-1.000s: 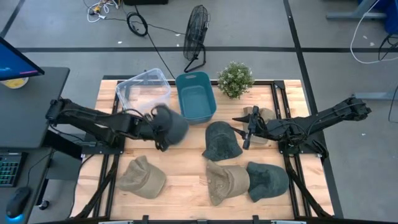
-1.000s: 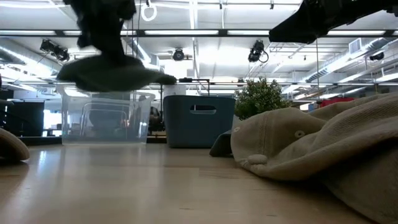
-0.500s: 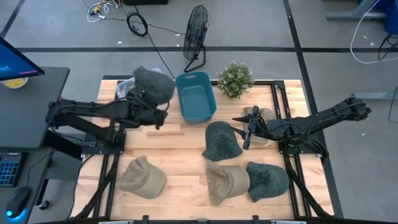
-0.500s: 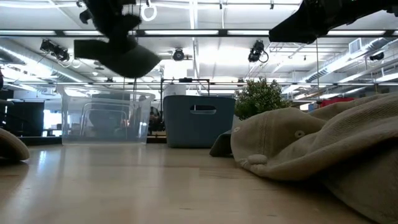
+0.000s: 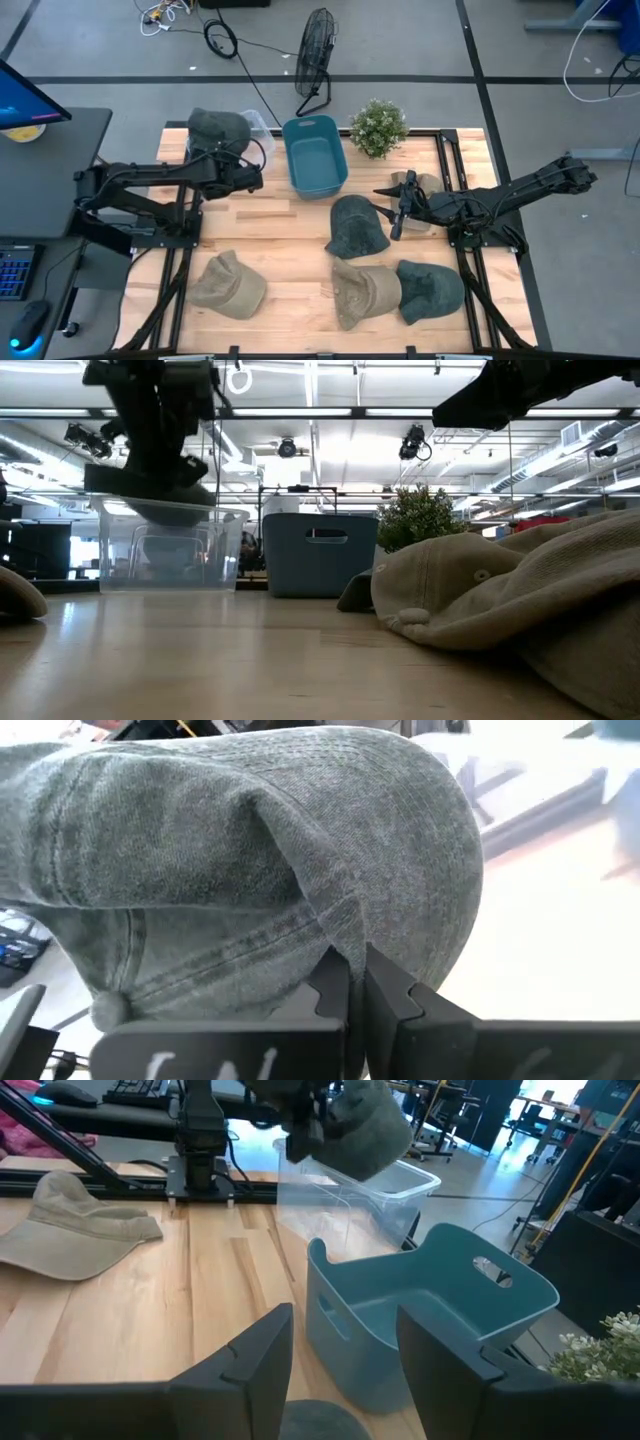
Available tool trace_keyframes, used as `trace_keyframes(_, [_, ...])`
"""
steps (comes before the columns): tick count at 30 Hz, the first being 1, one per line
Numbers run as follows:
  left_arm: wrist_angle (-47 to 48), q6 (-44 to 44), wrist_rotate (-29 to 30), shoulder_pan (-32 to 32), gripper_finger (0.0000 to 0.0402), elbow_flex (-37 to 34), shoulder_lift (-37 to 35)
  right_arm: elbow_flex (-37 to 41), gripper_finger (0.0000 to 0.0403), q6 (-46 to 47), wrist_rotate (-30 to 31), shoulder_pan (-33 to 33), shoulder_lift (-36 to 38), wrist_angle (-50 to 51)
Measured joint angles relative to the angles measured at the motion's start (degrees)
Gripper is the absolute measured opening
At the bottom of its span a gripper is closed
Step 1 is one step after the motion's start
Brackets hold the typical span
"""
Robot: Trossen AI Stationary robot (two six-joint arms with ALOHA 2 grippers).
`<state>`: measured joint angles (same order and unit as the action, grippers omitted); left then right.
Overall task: Pick & Place hat
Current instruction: Put the left blue cap into the transparent bin
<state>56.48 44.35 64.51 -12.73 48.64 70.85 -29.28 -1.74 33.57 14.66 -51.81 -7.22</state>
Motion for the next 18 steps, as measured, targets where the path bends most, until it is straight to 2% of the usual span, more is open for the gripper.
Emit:
trace_keyframes(7, [-4.7,-4.5,-0.3,-1.4,0.0009,-2.3,0.0,0.0,0.0185,0.0,0.0,0.0,0.0,0.0])
trace_keyframes(10, [-9.9,-11.9,-0.7,-2.5,0.0009,-2.3,0.0,0.0,0.0185,0.0,0.0,0.0,0.0,0.0])
trace_keyframes(14, [-19.3,-22.6,-8.7,-5.7,0.0009,-1.8,0.0,0.0,0.0185,0.0,0.0,0.0,0.0,0.0])
trace_keyframes(18, [-23.9,-26.6,-16.4,-10.1,0.0009,-1.7,0.0,0.0,0.0185,-0.2,0.0,0.0,0.0,0.0])
